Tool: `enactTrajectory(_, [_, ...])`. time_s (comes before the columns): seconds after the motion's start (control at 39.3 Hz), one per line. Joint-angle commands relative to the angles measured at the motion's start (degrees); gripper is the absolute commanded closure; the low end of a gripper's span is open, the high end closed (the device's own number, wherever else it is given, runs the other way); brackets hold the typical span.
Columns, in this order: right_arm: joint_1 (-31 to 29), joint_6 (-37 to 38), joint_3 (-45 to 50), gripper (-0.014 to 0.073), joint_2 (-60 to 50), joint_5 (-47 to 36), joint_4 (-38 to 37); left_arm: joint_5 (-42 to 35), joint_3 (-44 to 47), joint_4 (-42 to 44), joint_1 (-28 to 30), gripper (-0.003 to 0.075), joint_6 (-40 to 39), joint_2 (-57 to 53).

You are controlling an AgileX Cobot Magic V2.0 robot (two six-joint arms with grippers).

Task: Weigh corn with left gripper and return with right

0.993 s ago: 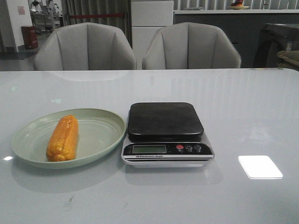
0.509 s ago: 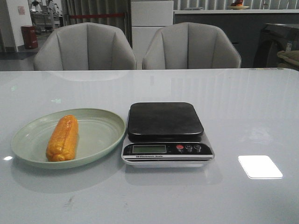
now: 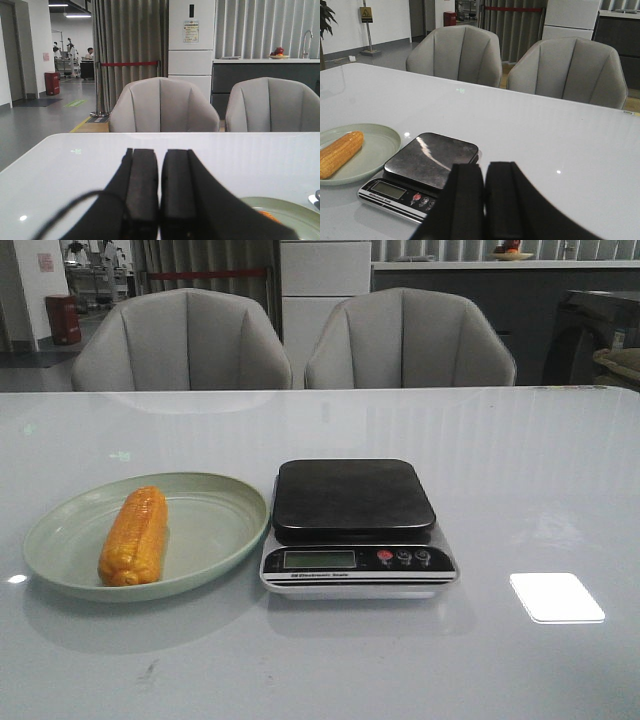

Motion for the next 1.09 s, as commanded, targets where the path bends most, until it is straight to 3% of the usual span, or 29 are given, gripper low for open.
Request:
enactTrajectory(0.0, [-0.1, -0.4, -1.5, 0.0439, 0.7, -4.2, 0.1, -4.7, 1.8, 0.0, 0.0, 0.0606, 0.0, -1.1])
enactTrajectory(0.36, [-0.9, -0.4, -1.1, 0.0439, 0.7, -4.5, -0.6, -4.7, 1.8, 0.0, 0.0, 0.0606, 0.0, -1.1])
enactTrajectory(0.74, [-16.7, 0.7, 6.6, 0.0439, -1.4, -12.0, -5.1, -4.7, 1.8, 0.0, 0.0, 0.0607, 0.0, -1.1])
enactTrajectory(1.07, [-20.6, 7.0, 12.8, 0.0439, -9.2, -11.5, -7.6, -4.7, 1.8, 0.0, 0.0, 0.0606, 0.0, -1.1])
